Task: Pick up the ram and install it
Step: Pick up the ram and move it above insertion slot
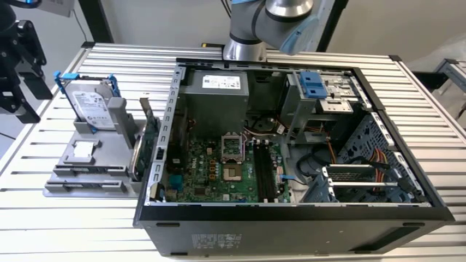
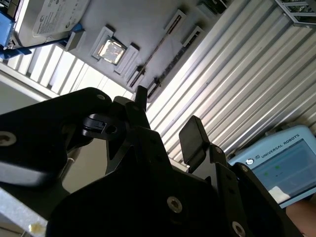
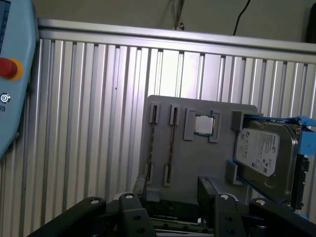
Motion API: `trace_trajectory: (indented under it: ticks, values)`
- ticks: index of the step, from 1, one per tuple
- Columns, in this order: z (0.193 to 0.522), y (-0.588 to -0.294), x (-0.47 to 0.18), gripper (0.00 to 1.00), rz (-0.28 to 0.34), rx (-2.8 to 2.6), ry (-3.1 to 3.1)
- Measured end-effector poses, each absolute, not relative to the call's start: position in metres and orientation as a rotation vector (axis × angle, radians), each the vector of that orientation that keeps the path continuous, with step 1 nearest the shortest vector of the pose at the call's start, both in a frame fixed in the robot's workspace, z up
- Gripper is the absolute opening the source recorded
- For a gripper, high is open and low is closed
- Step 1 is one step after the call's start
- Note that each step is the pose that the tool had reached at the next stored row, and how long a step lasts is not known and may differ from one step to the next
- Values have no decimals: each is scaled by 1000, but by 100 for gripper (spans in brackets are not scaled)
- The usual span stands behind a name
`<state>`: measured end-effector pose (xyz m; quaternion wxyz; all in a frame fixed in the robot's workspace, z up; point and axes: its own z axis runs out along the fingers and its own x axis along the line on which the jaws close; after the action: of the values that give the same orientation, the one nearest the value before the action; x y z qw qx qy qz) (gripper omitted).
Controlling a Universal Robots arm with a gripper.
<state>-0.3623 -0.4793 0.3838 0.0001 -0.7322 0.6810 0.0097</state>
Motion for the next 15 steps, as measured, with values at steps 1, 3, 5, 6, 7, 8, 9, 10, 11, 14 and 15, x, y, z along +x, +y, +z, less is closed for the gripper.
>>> trace_trajectory:
  ticks: [1,3,5,6,7,8,9,10,11,14,15]
  values:
    - [384,-479,-362,100,30,-2300,2139]
    - [383,-479,-362,100,30,-2301,2140]
    - [383,-479,-362,100,29,-2301,2140]
    - [383,-479,-362,100,29,-2301,2140]
    - [382,-479,-362,100,29,-2301,2140]
    - [382,-479,-362,100,28,-2301,2140]
    - [382,-479,-362,100,28,-2301,2141]
    - [382,-479,-362,100,28,-2302,2141]
    - [382,-479,-362,100,28,-2302,2141]
    - [381,-479,-362,100,27,-2302,2141]
    - [381,-479,-362,100,26,-2302,2141]
